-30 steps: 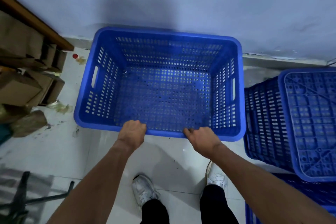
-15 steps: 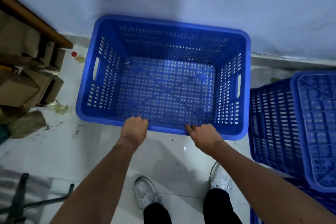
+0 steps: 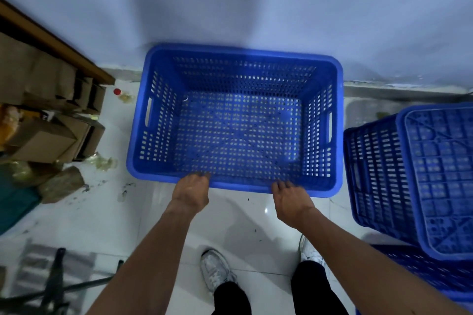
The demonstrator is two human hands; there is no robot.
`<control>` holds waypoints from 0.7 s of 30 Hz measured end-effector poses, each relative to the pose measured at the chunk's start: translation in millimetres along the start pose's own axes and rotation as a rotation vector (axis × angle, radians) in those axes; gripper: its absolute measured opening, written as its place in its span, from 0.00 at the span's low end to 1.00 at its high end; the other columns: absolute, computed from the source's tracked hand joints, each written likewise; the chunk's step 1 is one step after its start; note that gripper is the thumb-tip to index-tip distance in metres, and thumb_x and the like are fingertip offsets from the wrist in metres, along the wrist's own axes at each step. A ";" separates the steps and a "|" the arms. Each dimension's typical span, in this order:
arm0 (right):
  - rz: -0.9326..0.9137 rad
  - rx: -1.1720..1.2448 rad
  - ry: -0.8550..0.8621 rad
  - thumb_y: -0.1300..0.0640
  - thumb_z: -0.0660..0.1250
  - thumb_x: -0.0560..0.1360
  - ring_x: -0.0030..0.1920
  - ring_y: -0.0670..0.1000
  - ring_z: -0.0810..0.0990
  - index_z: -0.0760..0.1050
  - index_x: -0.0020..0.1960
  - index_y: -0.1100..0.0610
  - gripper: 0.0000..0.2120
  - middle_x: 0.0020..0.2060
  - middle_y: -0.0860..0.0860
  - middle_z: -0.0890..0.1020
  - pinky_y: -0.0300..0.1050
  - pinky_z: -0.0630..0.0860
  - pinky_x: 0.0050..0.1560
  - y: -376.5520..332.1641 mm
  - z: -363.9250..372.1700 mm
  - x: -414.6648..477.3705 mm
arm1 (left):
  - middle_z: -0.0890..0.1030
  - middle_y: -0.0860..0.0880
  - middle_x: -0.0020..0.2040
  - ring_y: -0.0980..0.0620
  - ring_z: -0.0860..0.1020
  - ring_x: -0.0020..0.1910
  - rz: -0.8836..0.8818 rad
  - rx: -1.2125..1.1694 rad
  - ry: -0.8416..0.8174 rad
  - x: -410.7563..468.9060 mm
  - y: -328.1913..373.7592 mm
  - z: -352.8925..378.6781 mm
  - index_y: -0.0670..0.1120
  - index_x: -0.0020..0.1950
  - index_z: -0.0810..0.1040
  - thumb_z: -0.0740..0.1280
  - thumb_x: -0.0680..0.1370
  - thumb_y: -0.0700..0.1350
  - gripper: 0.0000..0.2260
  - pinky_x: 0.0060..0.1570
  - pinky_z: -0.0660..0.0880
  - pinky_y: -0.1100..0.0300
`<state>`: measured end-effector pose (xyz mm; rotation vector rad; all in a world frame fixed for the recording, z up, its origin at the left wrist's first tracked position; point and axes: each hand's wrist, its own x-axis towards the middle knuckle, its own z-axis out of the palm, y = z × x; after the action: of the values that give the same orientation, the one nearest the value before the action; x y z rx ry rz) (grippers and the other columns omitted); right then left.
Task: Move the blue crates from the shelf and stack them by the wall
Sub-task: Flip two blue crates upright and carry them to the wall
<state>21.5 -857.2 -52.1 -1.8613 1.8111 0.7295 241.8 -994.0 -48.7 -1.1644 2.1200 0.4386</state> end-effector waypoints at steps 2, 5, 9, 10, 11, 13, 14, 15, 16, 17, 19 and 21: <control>0.024 0.044 -0.012 0.60 0.54 0.77 0.60 0.58 0.73 0.61 0.70 0.63 0.22 0.62 0.59 0.73 0.50 0.72 0.55 2.1 -6.3 -17.5 | 0.76 0.47 0.67 0.47 0.74 0.65 -0.012 -0.035 0.014 -17.8 0.4 -10.0 0.49 0.74 0.66 0.64 0.78 0.42 0.24 0.63 0.70 0.55; 0.039 0.117 -0.078 0.59 0.55 0.77 0.63 0.59 0.72 0.59 0.73 0.64 0.25 0.64 0.60 0.72 0.51 0.71 0.59 13.6 -36.0 -57.5 | 0.76 0.46 0.67 0.46 0.75 0.65 -0.039 -0.081 -0.021 -58.2 8.8 -49.7 0.48 0.73 0.67 0.63 0.79 0.42 0.22 0.62 0.71 0.54; 0.074 0.247 -0.143 0.60 0.57 0.76 0.64 0.58 0.72 0.61 0.72 0.63 0.24 0.65 0.60 0.73 0.52 0.72 0.60 28.7 -87.4 -126.4 | 0.76 0.44 0.68 0.45 0.75 0.65 -0.057 -0.130 -0.050 -126.2 32.2 -109.0 0.46 0.73 0.68 0.62 0.80 0.43 0.21 0.64 0.70 0.53; 0.083 0.283 -0.154 0.59 0.57 0.77 0.63 0.58 0.73 0.62 0.71 0.63 0.23 0.64 0.59 0.73 0.52 0.71 0.60 32.2 -103.8 -147.1 | 0.75 0.44 0.69 0.44 0.74 0.67 -0.055 -0.154 -0.054 -145.8 40.1 -125.4 0.46 0.73 0.68 0.61 0.80 0.43 0.21 0.65 0.69 0.53; 0.096 0.314 -0.150 0.59 0.57 0.77 0.63 0.58 0.73 0.63 0.69 0.62 0.22 0.64 0.59 0.74 0.52 0.71 0.60 35.5 -117.7 -164.0 | 0.74 0.43 0.69 0.44 0.73 0.67 -0.056 -0.177 -0.052 -161.7 46.8 -140.0 0.45 0.73 0.68 0.61 0.80 0.43 0.21 0.65 0.69 0.52; 0.118 0.359 -0.137 0.58 0.57 0.77 0.62 0.59 0.74 0.65 0.67 0.63 0.20 0.63 0.59 0.74 0.52 0.71 0.59 43.6 -148.2 -203.2 | 0.75 0.42 0.68 0.42 0.74 0.66 -0.066 -0.220 -0.049 -196.9 61.3 -172.7 0.45 0.72 0.70 0.61 0.80 0.43 0.20 0.64 0.71 0.51; 0.131 0.380 -0.130 0.59 0.57 0.77 0.62 0.59 0.74 0.65 0.67 0.63 0.19 0.63 0.60 0.75 0.52 0.71 0.59 46.7 -162.1 -223.4 | 0.76 0.42 0.67 0.42 0.75 0.65 -0.064 -0.240 -0.039 -214.5 68.9 -187.4 0.46 0.71 0.71 0.61 0.79 0.43 0.19 0.63 0.72 0.50; 0.146 0.396 -0.117 0.59 0.57 0.77 0.61 0.59 0.75 0.66 0.66 0.63 0.19 0.62 0.60 0.75 0.52 0.71 0.59 49.7 -174.7 -242.0 | 0.77 0.42 0.66 0.42 0.76 0.64 -0.064 -0.252 -0.028 -231.3 76.9 -201.7 0.46 0.71 0.71 0.61 0.79 0.43 0.20 0.62 0.73 0.50; 0.158 0.409 -0.109 0.60 0.57 0.77 0.61 0.59 0.75 0.66 0.66 0.62 0.18 0.62 0.60 0.75 0.52 0.71 0.59 51.8 -184.8 -255.8 | 0.77 0.43 0.66 0.42 0.76 0.63 -0.062 -0.257 -0.021 -243.8 83.5 -213.0 0.47 0.72 0.70 0.61 0.79 0.43 0.21 0.62 0.74 0.49; 0.169 0.426 -0.107 0.59 0.56 0.77 0.61 0.59 0.75 0.67 0.65 0.62 0.18 0.62 0.59 0.75 0.52 0.71 0.58 54.0 -193.2 -272.1 | 0.77 0.43 0.66 0.42 0.76 0.63 -0.058 -0.264 -0.018 -257.8 90.7 -223.4 0.48 0.74 0.69 0.61 0.79 0.43 0.21 0.61 0.74 0.49; 0.192 0.458 -0.099 0.59 0.56 0.77 0.61 0.59 0.75 0.67 0.65 0.61 0.17 0.62 0.59 0.75 0.52 0.71 0.58 57.7 -206.3 -303.3 | 0.79 0.44 0.62 0.43 0.77 0.60 -0.041 -0.282 0.012 -283.5 106.0 -240.7 0.48 0.74 0.69 0.62 0.80 0.45 0.21 0.58 0.75 0.50; 0.211 0.473 -0.098 0.58 0.55 0.78 0.61 0.60 0.75 0.67 0.65 0.61 0.17 0.63 0.59 0.75 0.53 0.71 0.59 60.1 -211.8 -328.2 | 0.80 0.44 0.60 0.43 0.78 0.58 -0.013 -0.284 0.039 -301.3 119.4 -251.6 0.46 0.72 0.71 0.62 0.80 0.45 0.20 0.55 0.75 0.50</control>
<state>-25.4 -744.6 323.9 -1.3244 1.9292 0.4020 156.1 -888.3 338.5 -1.3527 2.1308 0.7344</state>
